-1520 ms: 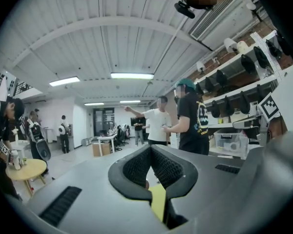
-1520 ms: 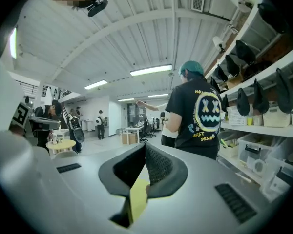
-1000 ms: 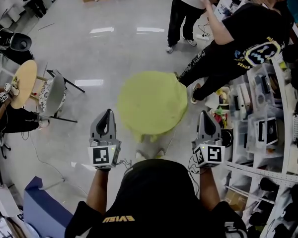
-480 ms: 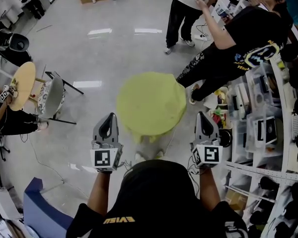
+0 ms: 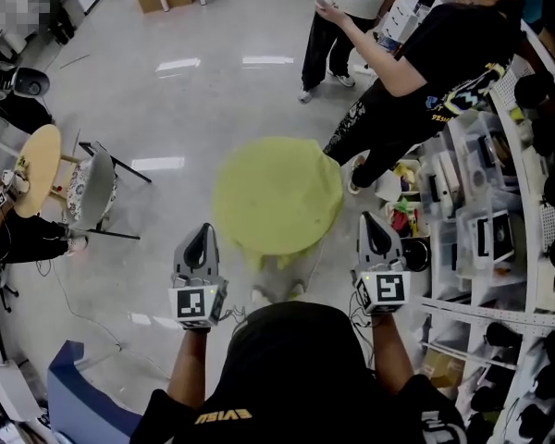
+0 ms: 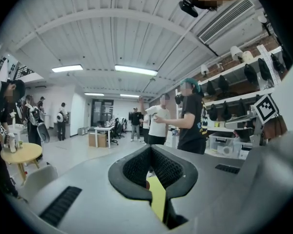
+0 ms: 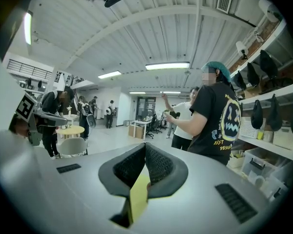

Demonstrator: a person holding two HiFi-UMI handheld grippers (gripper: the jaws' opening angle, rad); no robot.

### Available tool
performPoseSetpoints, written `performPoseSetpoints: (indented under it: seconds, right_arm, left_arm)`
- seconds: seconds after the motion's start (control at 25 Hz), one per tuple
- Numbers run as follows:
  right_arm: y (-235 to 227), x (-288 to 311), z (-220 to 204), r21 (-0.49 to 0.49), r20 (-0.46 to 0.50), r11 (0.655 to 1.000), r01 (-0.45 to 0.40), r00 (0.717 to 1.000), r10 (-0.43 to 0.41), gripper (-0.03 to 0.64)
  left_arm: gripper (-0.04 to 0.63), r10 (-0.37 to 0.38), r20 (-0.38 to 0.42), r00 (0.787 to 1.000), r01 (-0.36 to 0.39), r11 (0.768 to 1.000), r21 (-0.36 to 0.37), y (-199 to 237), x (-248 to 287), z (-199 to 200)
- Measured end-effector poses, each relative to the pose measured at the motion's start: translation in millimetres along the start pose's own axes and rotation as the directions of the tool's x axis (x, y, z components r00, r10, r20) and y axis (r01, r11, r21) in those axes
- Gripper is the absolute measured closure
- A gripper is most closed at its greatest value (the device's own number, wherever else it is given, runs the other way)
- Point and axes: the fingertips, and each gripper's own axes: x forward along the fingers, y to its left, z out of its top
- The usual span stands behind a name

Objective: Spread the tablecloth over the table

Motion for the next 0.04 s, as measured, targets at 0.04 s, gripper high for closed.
performPoseSetpoints:
  seconds: [0.04]
  right_arm:
    - [1.1, -0.1, -1.3, 0.0, -0.006, 1.0, -0.005, 1.0, 0.005, 0.615]
  left_arm:
    - [0.578, 0.005, -0.01, 1.0, -0.005, 1.0, -0.002, 1.7, -2.5, -3.0]
